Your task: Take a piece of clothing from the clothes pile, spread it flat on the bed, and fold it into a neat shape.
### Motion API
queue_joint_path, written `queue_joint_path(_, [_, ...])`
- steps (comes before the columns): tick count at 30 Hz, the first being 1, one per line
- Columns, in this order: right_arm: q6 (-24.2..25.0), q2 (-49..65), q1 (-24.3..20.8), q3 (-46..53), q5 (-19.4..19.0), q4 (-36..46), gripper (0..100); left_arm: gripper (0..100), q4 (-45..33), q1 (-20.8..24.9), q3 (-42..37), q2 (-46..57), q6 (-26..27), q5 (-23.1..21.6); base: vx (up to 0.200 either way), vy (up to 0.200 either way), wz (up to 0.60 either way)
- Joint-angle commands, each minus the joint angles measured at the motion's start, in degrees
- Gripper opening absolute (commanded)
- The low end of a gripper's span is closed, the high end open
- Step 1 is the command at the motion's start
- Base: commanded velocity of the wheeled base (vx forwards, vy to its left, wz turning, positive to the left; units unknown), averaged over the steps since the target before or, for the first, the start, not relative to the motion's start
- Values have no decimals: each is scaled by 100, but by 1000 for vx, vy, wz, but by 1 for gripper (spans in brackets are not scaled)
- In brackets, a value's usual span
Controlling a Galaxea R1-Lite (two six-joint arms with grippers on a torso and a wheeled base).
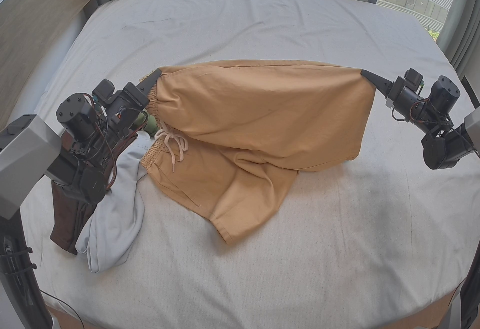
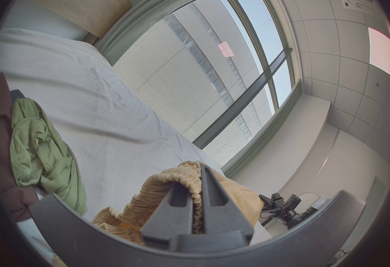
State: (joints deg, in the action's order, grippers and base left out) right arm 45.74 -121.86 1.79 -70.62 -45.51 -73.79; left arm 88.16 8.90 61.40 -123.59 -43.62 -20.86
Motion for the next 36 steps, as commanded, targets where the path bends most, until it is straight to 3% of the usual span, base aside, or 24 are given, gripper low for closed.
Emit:
queue_joint_path(1, [-12, -180, 41, -101, -2, -21, 0, 0, 8, 7, 328, -429, -6, 3, 0, 0, 0])
queue_joint_path(11, [-21, -356, 32, -250, 60, -39, 0, 0, -45, 7, 812, -790, -6, 117, 0, 0, 0])
queue_joint_path(12, [-21, -365, 23, -268, 60, -39, 0, 100, -71, 7, 864, -790, -15, 126, 0, 0, 0])
queue_joint_path(15, [-21, -427, -3, -338, 60, -30, 0, 100, -106, 15, 926, -781, -24, 126, 0, 0, 0])
queue_joint_path(16, [-21, -427, -3, -338, 60, -30, 100, 100, -106, 15, 926, -781, -24, 126, 0, 0, 0])
queue_joint_path(22, [-21, -778, -12, -980, 455, 5, 100, 100, -124, 7, 1049, -781, -42, 126, 0, 0, 0])
queue_joint_path(30, [-21, -655, 41, -813, 464, 5, 100, 100, -106, -64, 988, -728, -42, 258, 0, 0, 0])
queue_joint_path(36, [-285, 233, -74, 831, 455, -57, 100, 100, 17, -73, -278, 168, -24, 328, 0, 0, 0])
